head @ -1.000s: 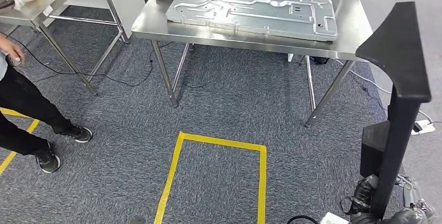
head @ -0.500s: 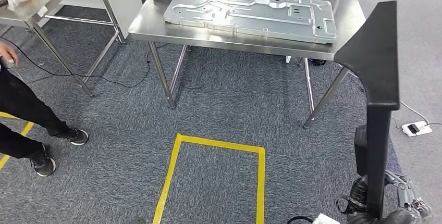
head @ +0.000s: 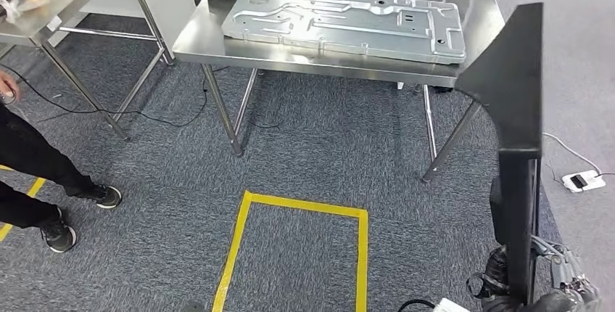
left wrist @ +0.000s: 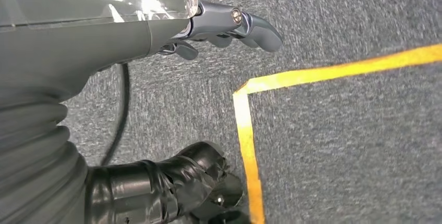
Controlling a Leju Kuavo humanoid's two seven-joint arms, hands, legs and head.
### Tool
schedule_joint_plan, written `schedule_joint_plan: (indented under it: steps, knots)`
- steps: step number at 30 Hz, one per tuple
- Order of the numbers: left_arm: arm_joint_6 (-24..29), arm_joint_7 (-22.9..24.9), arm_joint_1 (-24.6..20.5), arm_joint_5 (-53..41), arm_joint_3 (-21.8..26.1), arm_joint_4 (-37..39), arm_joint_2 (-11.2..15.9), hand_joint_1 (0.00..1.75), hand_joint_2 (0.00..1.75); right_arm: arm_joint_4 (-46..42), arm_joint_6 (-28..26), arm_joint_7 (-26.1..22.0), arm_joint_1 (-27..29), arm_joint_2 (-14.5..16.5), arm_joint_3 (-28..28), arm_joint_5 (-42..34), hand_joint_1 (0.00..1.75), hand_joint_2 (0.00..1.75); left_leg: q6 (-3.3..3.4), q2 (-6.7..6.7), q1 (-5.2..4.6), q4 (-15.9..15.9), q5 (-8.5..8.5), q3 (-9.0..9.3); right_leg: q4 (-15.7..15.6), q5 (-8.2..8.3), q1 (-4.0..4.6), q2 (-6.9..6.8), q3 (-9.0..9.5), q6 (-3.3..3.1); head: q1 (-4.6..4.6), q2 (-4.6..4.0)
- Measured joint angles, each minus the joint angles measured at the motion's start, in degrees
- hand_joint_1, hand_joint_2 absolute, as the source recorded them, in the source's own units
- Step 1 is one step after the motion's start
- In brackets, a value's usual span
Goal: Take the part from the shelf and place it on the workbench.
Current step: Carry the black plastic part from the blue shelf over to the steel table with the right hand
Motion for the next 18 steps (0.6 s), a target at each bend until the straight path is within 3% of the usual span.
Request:
schedule_joint_plan:
  steps: [2, 5, 6, 7, 9, 11, 12, 16, 18]
  knots:
    - [0.01, -0.01, -0.07, -0.03, 0.00, 0.00, 0.00, 0.00, 1.75, -0.01, 0.00, -0.08, -0.03, 0.14, -0.01, 0.01, 1.75, 1.75, -0.45, 0.01, 0.10, 2.71, -1.70, -0.96, -0.53, -0.02, -0.20, -0.01, 0.54, -0.81, -0.02, 0.00]
    - [0.02, 0.00, 0.03, -0.03, 0.00, 0.00, 0.02, 0.00, 1.75, 0.08, 0.00, -0.17, -0.08, 0.26, -0.01, 0.04, 1.75, 1.75, -0.61, -0.05, 0.14, 13.81, -6.38, -6.91, -0.61, -0.47, 0.13, -0.17, 1.10, -1.69, -0.03, -0.01]
    - [0.02, 0.01, 0.13, -0.03, 0.00, 0.00, 0.02, 0.00, 1.75, 0.11, 0.01, -0.18, -0.07, 0.27, -0.01, 0.04, 1.75, 1.75, -0.58, -0.05, 0.14, 16.29, -6.64, -8.57, -0.58, -0.68, 0.30, -0.13, 1.30, -1.85, -0.03, 0.00]
    - [0.02, 0.01, 0.20, -0.03, 0.00, 0.00, 0.02, 0.00, 1.75, 0.13, 0.01, -0.19, -0.07, 0.27, -0.01, 0.04, 1.75, 1.75, -0.47, -0.06, 0.13, 16.61, -5.65, -9.23, -0.54, -0.91, 0.45, -0.04, 1.57, -1.94, -0.03, 0.01]
    - [0.02, 0.01, 0.24, -0.05, 0.00, 0.00, 0.03, 0.00, 1.75, 0.14, 0.02, -0.20, -0.07, 0.28, -0.01, 0.10, 1.75, 1.75, 0.10, -0.08, 0.01, 10.78, -0.92, -7.38, -0.50, -1.47, 0.67, 0.12, 2.35, -1.90, -0.03, 0.01]
    - [0.02, 0.01, 0.17, -0.09, -0.01, 0.00, 0.13, 0.00, 1.75, 0.15, 0.02, -0.24, -0.11, 0.29, -0.01, 0.24, 1.75, 1.75, 0.83, -0.09, -0.34, 3.87, 2.24, -4.60, -0.41, -2.06, 0.94, 0.20, 2.84, -1.54, -0.01, 0.01]
    - [0.02, 0.01, 0.12, -0.13, -0.01, 0.00, 0.17, 0.00, 1.75, 0.16, 0.02, -0.27, -0.13, 0.30, -0.01, 0.32, 1.75, 1.75, 1.09, -0.08, -0.52, 2.04, 2.70, -3.85, -0.40, -2.28, 0.98, 0.21, 2.89, -1.29, 0.00, 0.01]
    - [0.02, 0.00, 0.15, -0.26, -0.01, 0.00, 0.21, 0.00, 1.75, 0.14, 0.01, -0.42, -0.18, 0.30, 0.01, 0.54, 1.75, 1.75, 1.87, -0.09, -0.29, 0.52, 2.72, -3.03, -0.04, -3.00, 0.91, 0.09, 3.00, -0.08, 0.01, 0.01]
    - [0.02, 0.01, 0.11, -0.36, -0.02, 0.00, 0.19, 0.00, 1.75, 0.13, 0.00, -0.60, -0.27, 0.30, 0.00, 0.64, 1.75, 1.75, 2.39, -0.07, 0.06, -0.19, 2.87, -2.41, 4.26, -5.32, 0.73, 0.00, 1.01, 0.58, 0.03, 0.00]
